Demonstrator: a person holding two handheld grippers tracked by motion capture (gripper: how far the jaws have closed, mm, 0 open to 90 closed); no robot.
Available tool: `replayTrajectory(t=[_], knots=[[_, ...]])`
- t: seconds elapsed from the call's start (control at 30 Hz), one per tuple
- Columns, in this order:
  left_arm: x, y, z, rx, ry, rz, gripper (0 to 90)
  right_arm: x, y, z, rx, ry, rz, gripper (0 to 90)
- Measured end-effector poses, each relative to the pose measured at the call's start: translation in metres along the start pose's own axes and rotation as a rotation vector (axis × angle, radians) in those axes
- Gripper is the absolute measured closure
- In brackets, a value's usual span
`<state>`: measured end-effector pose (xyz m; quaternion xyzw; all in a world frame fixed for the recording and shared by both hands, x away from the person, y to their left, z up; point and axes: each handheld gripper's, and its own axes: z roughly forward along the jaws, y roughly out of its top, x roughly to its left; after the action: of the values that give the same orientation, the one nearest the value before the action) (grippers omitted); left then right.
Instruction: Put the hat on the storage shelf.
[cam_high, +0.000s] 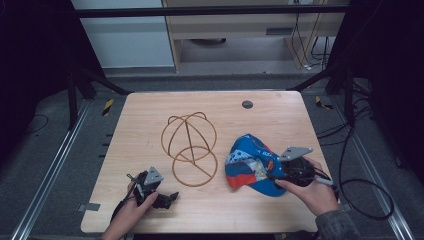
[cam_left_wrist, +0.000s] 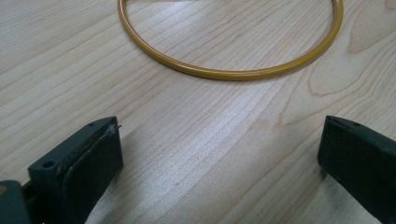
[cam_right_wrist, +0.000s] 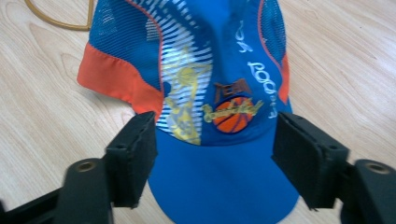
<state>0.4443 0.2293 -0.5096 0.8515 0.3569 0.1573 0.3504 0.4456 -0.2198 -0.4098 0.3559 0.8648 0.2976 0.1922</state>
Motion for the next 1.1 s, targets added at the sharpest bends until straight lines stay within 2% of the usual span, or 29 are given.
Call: replayTrajectory(t=[0.03,0.1,0.17,0.27,0.47,0.57,0.9,1.1], knots=[[0.000,0.000,0.000,0.000,0.000,0.000,0.0,-0.007,0.005,-0.001,0.026,0.018,0.000,35.1],[0.000,0.000,0.000,0.000,0.000,0.000,0.0,-0.011,0.010,-0.001,0.040,0.040,0.002,35.3],[0.000,0.000,0.000,0.000,0.000,0.001,0.0,-0.014,0.015,0.001,0.053,0.043,0.002,35.7],[0.000,0.000,0.000,0.000,0.000,0.000,0.0,-0.015,0.024,0.005,0.061,0.058,-0.001,36.9],[0.000,0.000,0.000,0.000,0.000,0.000,0.0,-0.017,0.042,0.018,0.101,0.065,-0.025,46.4],[0.000,0.000,0.000,0.001,0.000,0.001,0.0,-0.015,0.050,0.025,0.115,0.087,-0.024,48.9],[0.000,0.000,0.000,0.000,0.000,0.000,0.0,-0.017,0.055,0.039,0.140,0.117,-0.004,55.9],[0.000,0.000,0.000,0.000,0.000,0.001,0.0,-0.019,0.056,0.047,0.155,0.118,0.006,56.2]])
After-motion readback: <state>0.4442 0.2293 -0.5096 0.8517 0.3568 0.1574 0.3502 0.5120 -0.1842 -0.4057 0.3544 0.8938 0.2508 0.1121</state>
